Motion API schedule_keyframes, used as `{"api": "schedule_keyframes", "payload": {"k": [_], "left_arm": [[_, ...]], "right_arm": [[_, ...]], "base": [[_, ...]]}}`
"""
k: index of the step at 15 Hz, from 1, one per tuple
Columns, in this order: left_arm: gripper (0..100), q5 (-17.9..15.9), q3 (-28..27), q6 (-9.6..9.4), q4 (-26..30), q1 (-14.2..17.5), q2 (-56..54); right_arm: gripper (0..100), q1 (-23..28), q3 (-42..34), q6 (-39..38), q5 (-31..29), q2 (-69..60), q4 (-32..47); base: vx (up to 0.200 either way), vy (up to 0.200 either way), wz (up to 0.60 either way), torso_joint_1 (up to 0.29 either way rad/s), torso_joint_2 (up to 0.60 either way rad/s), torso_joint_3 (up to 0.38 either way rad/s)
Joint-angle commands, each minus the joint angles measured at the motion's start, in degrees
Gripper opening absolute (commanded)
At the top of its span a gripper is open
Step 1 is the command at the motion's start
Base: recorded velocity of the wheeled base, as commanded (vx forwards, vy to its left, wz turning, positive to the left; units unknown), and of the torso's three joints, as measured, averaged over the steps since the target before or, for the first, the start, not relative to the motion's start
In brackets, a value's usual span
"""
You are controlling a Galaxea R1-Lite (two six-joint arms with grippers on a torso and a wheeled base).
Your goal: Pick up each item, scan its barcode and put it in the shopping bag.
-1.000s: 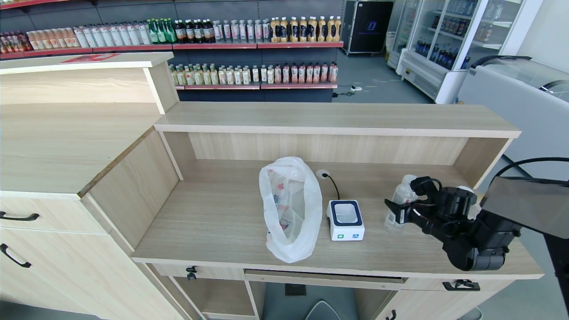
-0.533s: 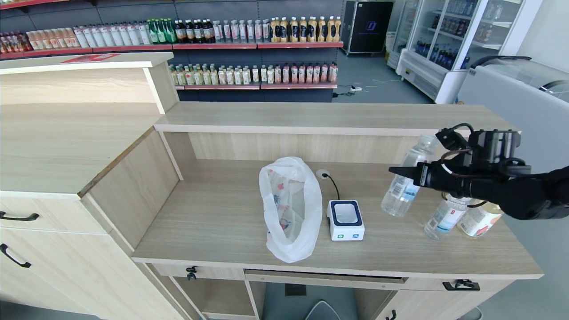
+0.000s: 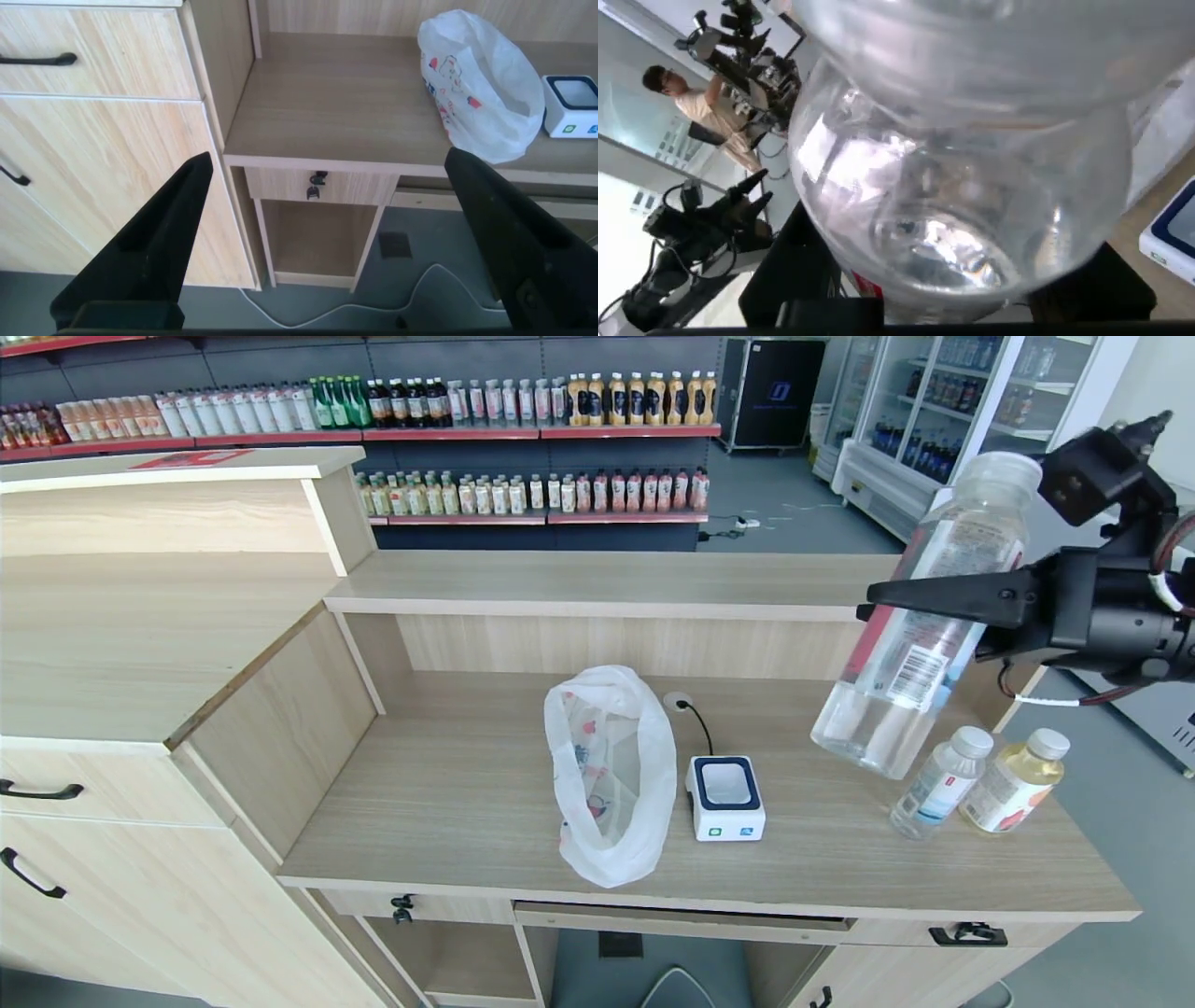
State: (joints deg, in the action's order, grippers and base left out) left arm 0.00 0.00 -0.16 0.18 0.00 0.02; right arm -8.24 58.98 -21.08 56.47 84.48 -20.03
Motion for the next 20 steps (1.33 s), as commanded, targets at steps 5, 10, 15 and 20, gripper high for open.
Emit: {"api": "schedule_keyframes", "payload": {"k": [5,10,15,20], "left_arm": [[100,0.0,0.0,-0.02,0.0,0.0,0.0],[100,0.0,0.0,-0.02,0.0,0.0,0.0],[100,0.0,0.0,-0.02,0.0,0.0,0.0],[100,0.0,0.0,-0.02,0.0,0.0,0.0]], "right_arm": [[0,-5.7,-8.4,-0.3,0.9,-12.7,1.2],[0,-11.6,-9.0,0.1,-1.3,-19.3,12.0],[0,-15.3,-9.1,0.3,-8.0,-18.9,12.4],[0,-16.0,-11.3,2.2,-8.0,-20.0,12.5]], "base": [[0.0,0.0,0.0,0.0,0.0,0.0],[0.0,0.0,0.0,0.0,0.0,0.0],[0.0,0.0,0.0,0.0,0.0,0.0],[0.0,0.0,0.0,0.0,0.0,0.0]]}}
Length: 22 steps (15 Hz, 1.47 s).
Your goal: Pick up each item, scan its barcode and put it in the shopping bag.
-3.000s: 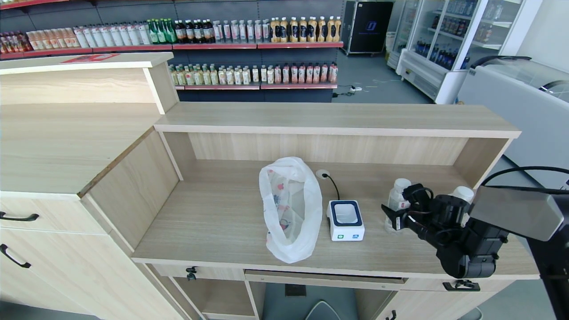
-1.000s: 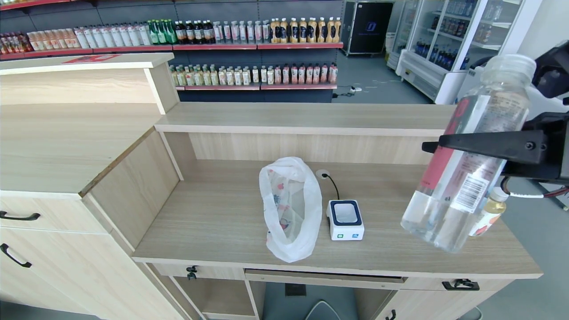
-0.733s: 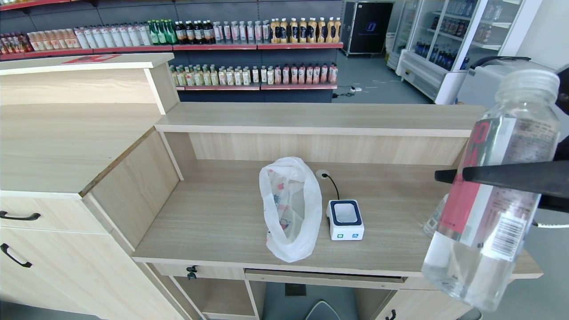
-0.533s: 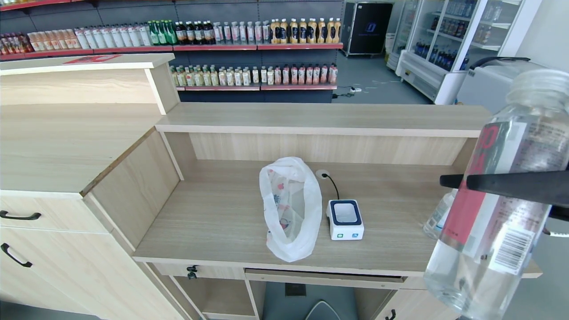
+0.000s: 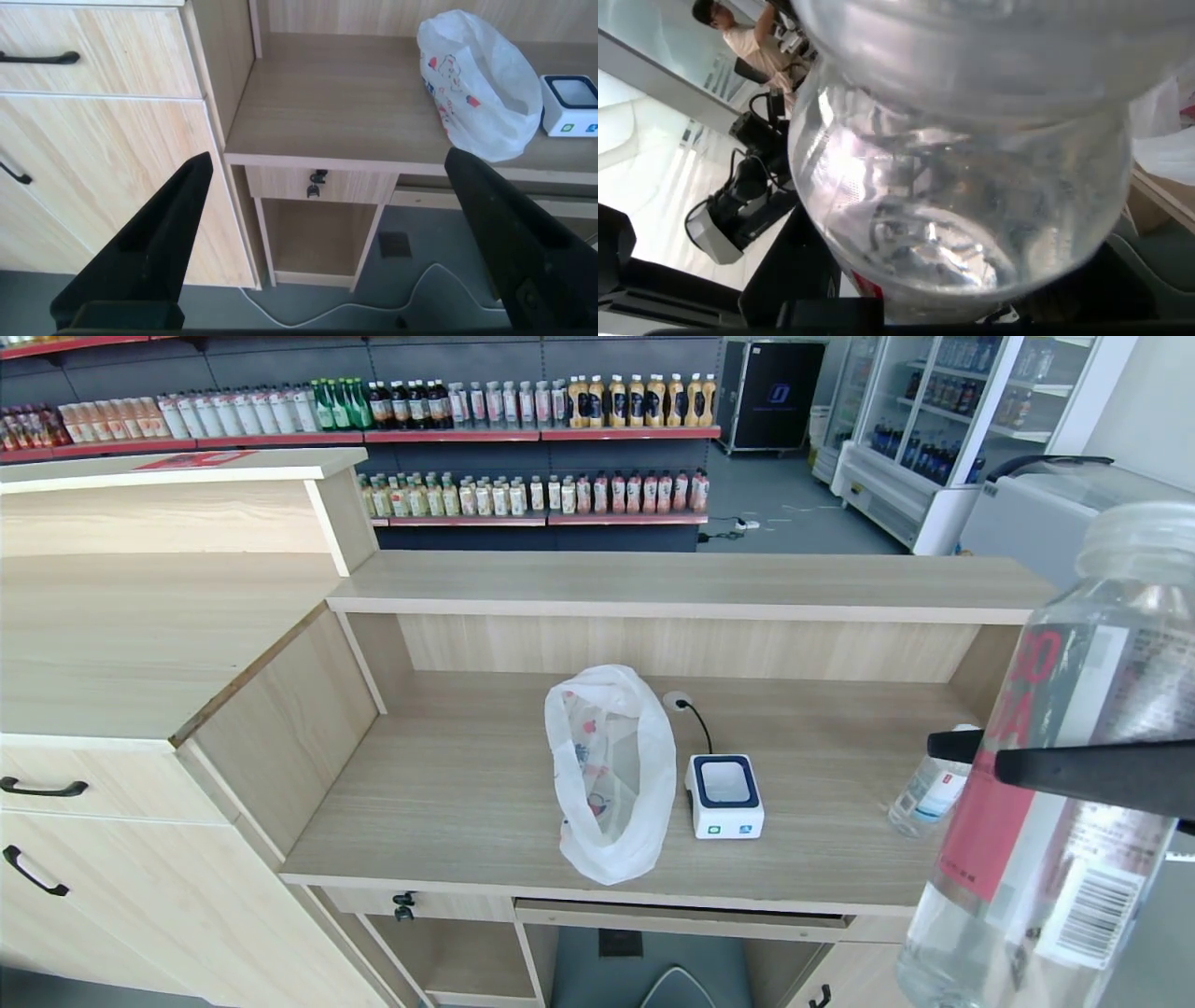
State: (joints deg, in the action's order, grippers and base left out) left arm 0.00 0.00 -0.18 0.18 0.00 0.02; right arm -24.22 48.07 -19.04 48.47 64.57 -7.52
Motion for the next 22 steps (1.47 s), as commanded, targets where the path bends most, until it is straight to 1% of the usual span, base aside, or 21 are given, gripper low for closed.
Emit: {"api": "schedule_keyframes", "payload": {"k": [1,3,12,14,15,16,17,18,19,20,21,22], "left_arm": [[100,0.0,0.0,0.01,0.0,0.0,0.0],[100,0.0,0.0,0.01,0.0,0.0,0.0],[100,0.0,0.0,0.01,0.0,0.0,0.0],[100,0.0,0.0,0.01,0.0,0.0,0.0],[100,0.0,0.0,0.01,0.0,0.0,0.0],[100,0.0,0.0,0.01,0.0,0.0,0.0],[100,0.0,0.0,0.01,0.0,0.0,0.0],[100,0.0,0.0,0.01,0.0,0.0,0.0],[100,0.0,0.0,0.01,0.0,0.0,0.0],[100,0.0,0.0,0.01,0.0,0.0,0.0],[100,0.0,0.0,0.01,0.0,0.0,0.0],[100,0.0,0.0,0.01,0.0,0.0,0.0]], "right_arm": [[0,-0.1,-0.8,0.7,0.0,-0.1,0.0],[0,-0.1,-0.7,1.8,0.0,0.4,0.6],[0,0.8,-0.4,1.9,0.0,0.6,0.2],[0,3.3,-0.3,5.9,0.0,2.2,0.1],[0,5.2,-0.3,10.3,-1.5,4.2,-0.3],[0,6.7,-0.4,16.1,-5.2,6.8,-2.2],[0,8.8,-0.7,20.2,-8.5,10.3,-6.9],[0,10.6,-0.9,21.7,-11.1,13.6,-12.1],[0,12.4,-1.4,24.4,-15.1,17.9,-20.3],[0,13.9,-2.3,28.0,-16.7,22.3,-29.1],[0,15.3,-3.1,32.6,-16.7,26.5,-37.6],[0,15.8,-3.3,37.8,-16.8,30.2,-43.5]], "base": [[0.0,0.0,0.0,0.0,0.0,0.0],[0.0,0.0,0.0,0.0,0.0,0.0],[0.0,0.0,0.0,0.0,0.0,0.0],[0.0,0.0,0.0,0.0,0.0,0.0],[0.0,0.0,0.0,0.0,0.0,0.0],[0.0,0.0,0.0,0.0,0.0,0.0],[0.0,0.0,0.0,0.0,0.0,0.0],[0.0,0.0,0.0,0.0,0.0,0.0],[0.0,0.0,0.0,0.0,0.0,0.0],[0.0,0.0,0.0,0.0,0.0,0.0],[0.0,0.0,0.0,0.0,0.0,0.0],[0.0,0.0,0.0,0.0,0.0,0.0]]}}
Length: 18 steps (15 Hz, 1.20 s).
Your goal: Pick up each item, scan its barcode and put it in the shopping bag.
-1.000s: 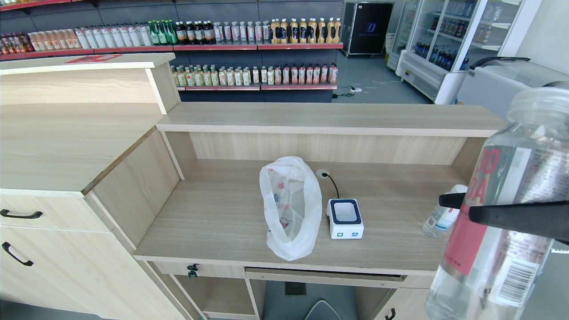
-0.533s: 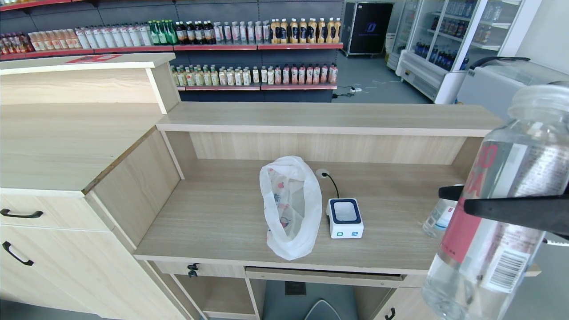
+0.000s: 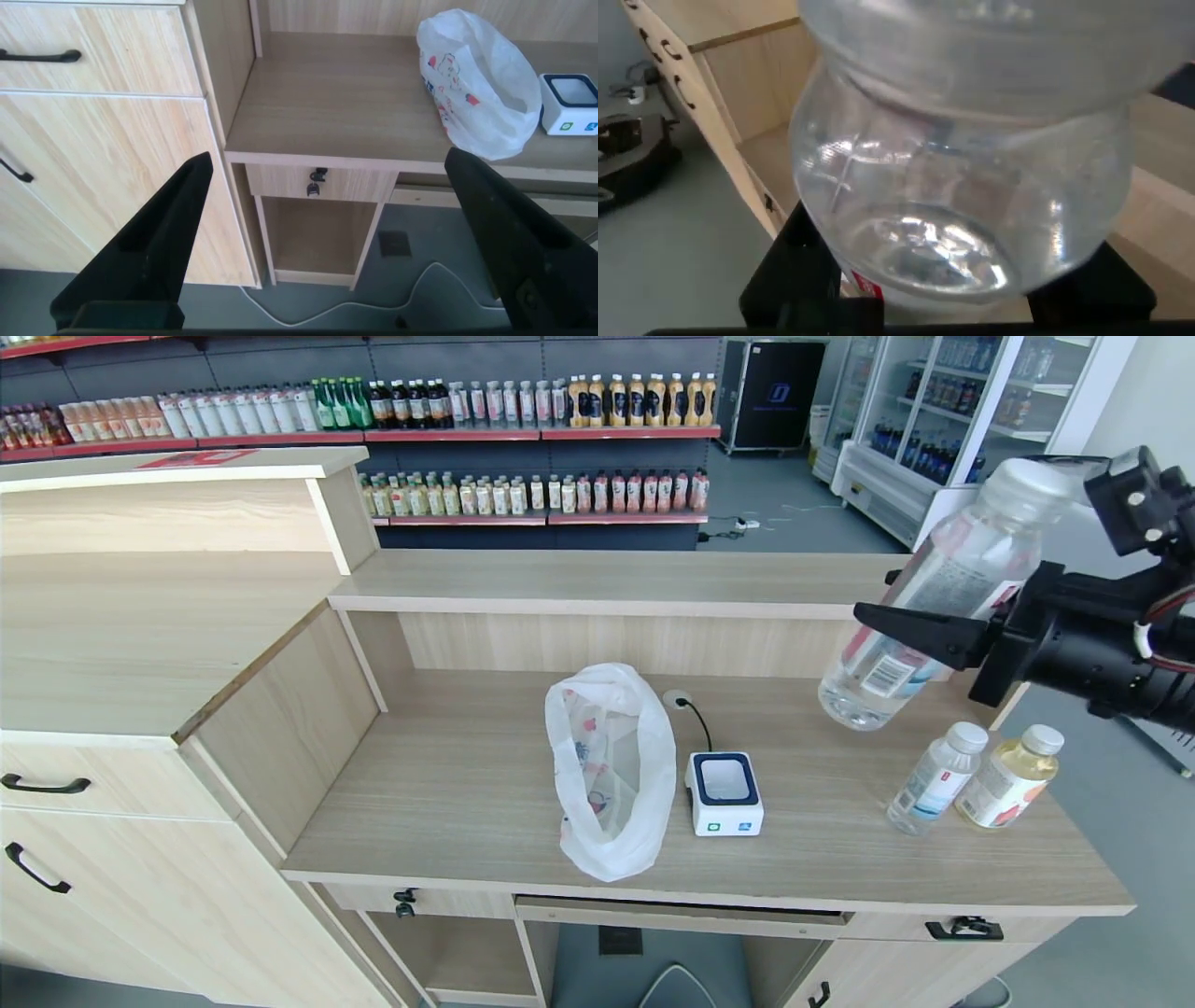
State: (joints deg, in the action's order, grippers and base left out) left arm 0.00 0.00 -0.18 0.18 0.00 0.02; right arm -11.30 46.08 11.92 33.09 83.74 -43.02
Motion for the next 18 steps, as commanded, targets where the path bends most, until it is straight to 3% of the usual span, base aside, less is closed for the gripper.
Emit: {"api": "schedule_keyframes", "payload": {"k": [1,5,7,10,12,14,18], "left_arm": [[100,0.0,0.0,0.01,0.0,0.0,0.0],[100,0.0,0.0,0.01,0.0,0.0,0.0],[100,0.0,0.0,0.01,0.0,0.0,0.0],[100,0.0,0.0,0.01,0.0,0.0,0.0],[100,0.0,0.0,0.01,0.0,0.0,0.0],[100,0.0,0.0,0.01,0.0,0.0,0.0],[100,0.0,0.0,0.01,0.0,0.0,0.0]], "right_arm": [[0,3.3,-1.3,12.0,-1.4,14.1,-12.5],[0,4.0,-0.8,21.7,-1.0,23.5,-28.4],[0,4.8,-1.1,28.5,-0.7,26.0,-32.7],[0,7.4,-1.0,39.4,5.0,28.3,-34.9],[0,10.1,-0.3,48.7,16.7,30.8,-35.5],[0,11.5,0.8,54.1,21.2,32.5,-35.5],[0,11.7,2.8,53.8,22.7,36.3,-37.7]], "base": [[0.0,0.0,0.0,0.0,0.0,0.0],[0.0,0.0,0.0,0.0,0.0,0.0],[0.0,0.0,0.0,0.0,0.0,0.0],[0.0,0.0,0.0,0.0,0.0,0.0],[0.0,0.0,0.0,0.0,0.0,0.0],[0.0,0.0,0.0,0.0,0.0,0.0],[0.0,0.0,0.6,0.001,0.0,0.002]]}}
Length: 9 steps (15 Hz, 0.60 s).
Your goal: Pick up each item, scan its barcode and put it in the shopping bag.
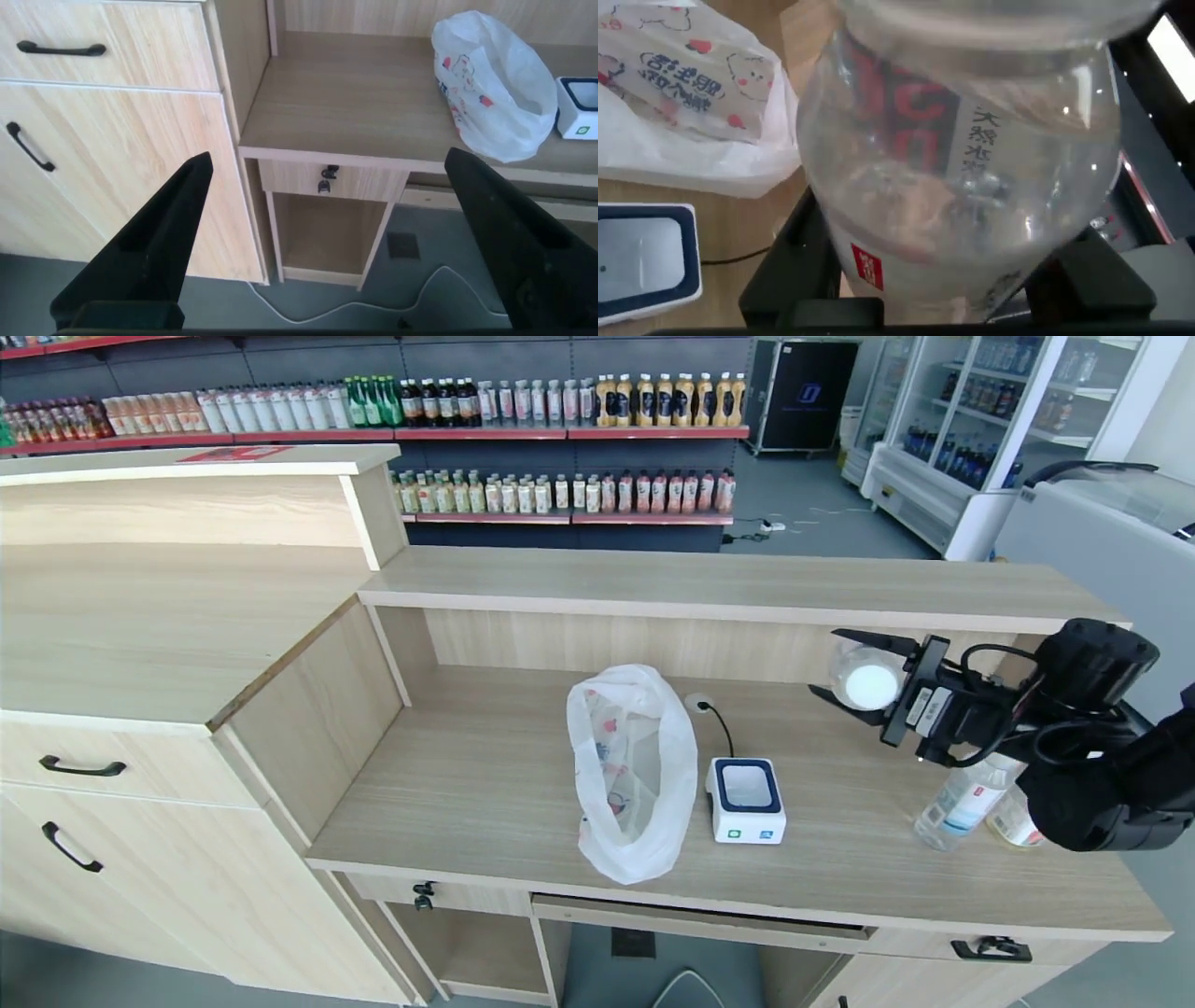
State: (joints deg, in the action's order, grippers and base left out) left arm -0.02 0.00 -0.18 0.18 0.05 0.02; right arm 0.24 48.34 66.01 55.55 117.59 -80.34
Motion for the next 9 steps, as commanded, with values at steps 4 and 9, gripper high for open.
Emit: {"api": "schedule_keyframes", "payload": {"k": [4,9], "left_arm": [[100,0.0,0.0,0.01,0.0,0.0,0.0],[100,0.0,0.0,0.01,0.0,0.0,0.0]], "right_arm": [[0,0.5,2.6,-1.6,1.6,7.4,0.0],[0,0.5,3.4,-1.1,4.7,14.2,-5.0]], "base": [[0.0,0.0,0.0,0.0,0.0,0.0],[0.0,0.0,0.0,0.0,0.0,0.0]]}}
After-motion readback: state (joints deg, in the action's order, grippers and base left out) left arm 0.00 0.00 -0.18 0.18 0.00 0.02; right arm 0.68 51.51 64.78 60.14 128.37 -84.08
